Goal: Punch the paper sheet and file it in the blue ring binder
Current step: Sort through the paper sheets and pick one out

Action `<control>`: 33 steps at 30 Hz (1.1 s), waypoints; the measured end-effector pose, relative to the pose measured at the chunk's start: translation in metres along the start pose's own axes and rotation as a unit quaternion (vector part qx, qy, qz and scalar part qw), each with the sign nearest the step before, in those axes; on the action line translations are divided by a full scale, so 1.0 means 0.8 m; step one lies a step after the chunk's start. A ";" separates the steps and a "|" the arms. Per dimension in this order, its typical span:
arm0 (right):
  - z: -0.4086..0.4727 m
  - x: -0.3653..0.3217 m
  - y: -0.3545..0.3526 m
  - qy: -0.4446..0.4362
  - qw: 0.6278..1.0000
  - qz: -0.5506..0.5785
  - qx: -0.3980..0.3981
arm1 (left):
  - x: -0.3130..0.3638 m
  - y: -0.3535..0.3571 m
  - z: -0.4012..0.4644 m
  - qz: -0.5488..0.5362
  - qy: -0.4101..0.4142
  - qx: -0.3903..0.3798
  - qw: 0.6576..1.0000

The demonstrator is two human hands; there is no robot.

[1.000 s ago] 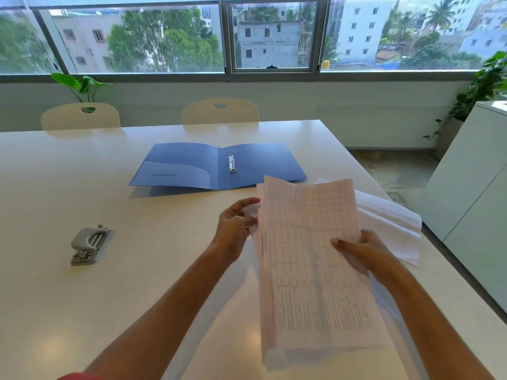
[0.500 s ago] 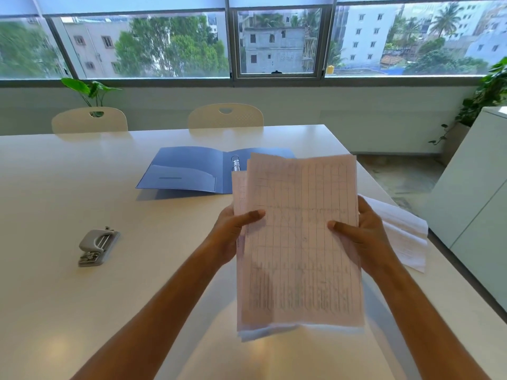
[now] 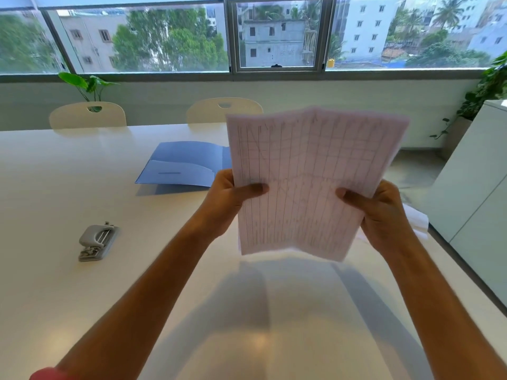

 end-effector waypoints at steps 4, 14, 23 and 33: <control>-0.001 0.018 0.008 0.046 0.997 -0.060 -0.023 | -0.017 0.005 0.001 0.054 -0.026 0.006 0.998; -0.007 0.035 0.014 0.065 0.993 -0.100 0.006 | -0.045 0.023 -0.007 0.059 -0.074 0.045 0.994; 0.003 0.042 -0.011 0.083 0.995 -0.056 -0.022 | -0.061 0.025 0.002 0.047 -0.109 0.095 0.988; 0.069 0.113 -0.128 0.135 0.919 -0.363 0.069 | -0.092 -0.021 0.023 -0.042 -0.195 0.116 0.973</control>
Point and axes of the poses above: each hand's wrist, its own z-axis towards the middle knuckle, its own y-axis out of the palm, x = y × z, the point moved 1 cm from there along z, towards the middle knuckle, and after that the axes turned 1 degree about -y, right-handed, at the moved point
